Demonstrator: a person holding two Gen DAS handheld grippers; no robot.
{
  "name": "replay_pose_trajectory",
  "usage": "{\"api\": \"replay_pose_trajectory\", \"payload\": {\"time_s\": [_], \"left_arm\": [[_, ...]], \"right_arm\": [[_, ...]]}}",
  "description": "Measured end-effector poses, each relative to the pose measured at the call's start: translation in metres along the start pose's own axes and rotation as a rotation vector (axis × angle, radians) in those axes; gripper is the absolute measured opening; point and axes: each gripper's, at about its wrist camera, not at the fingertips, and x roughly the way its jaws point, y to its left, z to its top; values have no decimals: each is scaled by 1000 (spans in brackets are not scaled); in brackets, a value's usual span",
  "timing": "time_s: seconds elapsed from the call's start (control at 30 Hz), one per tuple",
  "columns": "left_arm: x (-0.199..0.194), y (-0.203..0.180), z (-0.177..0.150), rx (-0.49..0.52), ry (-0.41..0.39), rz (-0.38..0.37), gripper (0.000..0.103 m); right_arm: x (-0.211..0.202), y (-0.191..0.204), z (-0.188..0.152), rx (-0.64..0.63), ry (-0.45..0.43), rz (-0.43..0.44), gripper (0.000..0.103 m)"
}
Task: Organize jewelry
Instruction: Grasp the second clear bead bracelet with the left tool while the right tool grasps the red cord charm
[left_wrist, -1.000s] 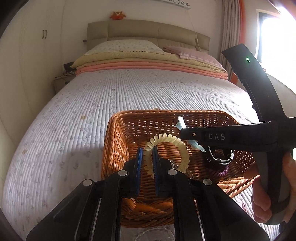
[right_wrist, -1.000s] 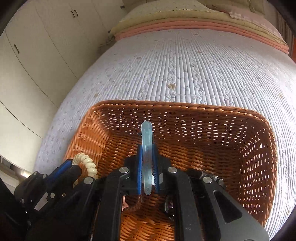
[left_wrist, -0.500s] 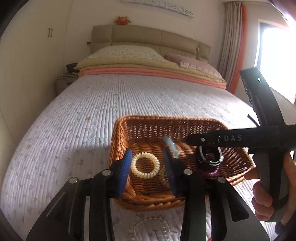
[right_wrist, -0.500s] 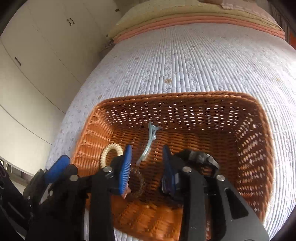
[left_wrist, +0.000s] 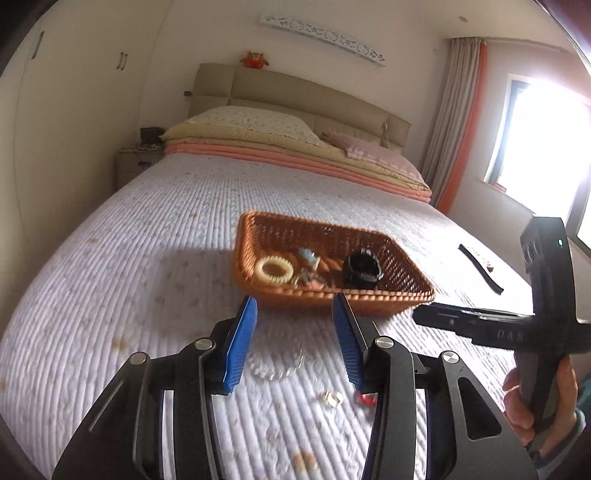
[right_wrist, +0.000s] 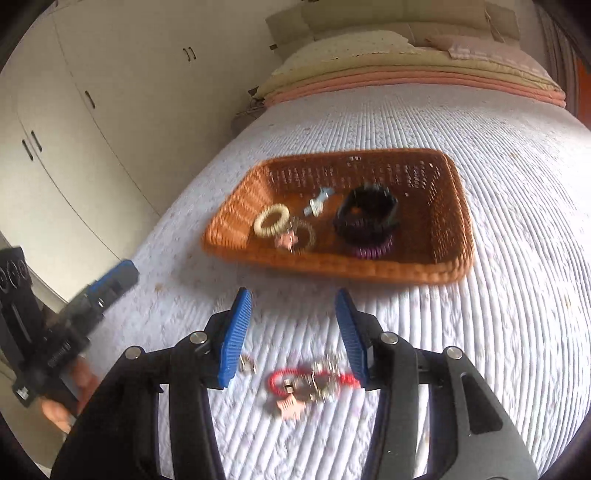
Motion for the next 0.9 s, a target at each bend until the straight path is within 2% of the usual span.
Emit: {"api": "replay_pose_trajectory", "payload": {"time_s": [0.17, 0.27, 0.43, 0.53, 0.63, 0.73, 0.9], "left_arm": [[-10, 11, -23, -14, 32, 41, 42], [-6, 18, -34, -29, 52, 61, 42], [6, 25, -46, -34, 92, 77, 42], [12, 27, -47, -18, 115, 90, 42], [27, 32, -43, -17, 166, 104, 42], [44, 40, -39, -47, 215, 83, 42], [83, 42, -28, -49, 305, 60, 42]], "right_arm": [[3, -4, -39, 37, 7, -8, 44], [11, -3, -51, 30, 21, -4, 35], [32, 17, -60, -87, 54, -120, 35], [46, 15, -62, -114, 69, -203, 35], [56, 6, -61, -87, 86, -199, 34], [59, 2, -63, -97, 81, -207, 30], [56, 0, -67, -111, 63, -234, 15]]}}
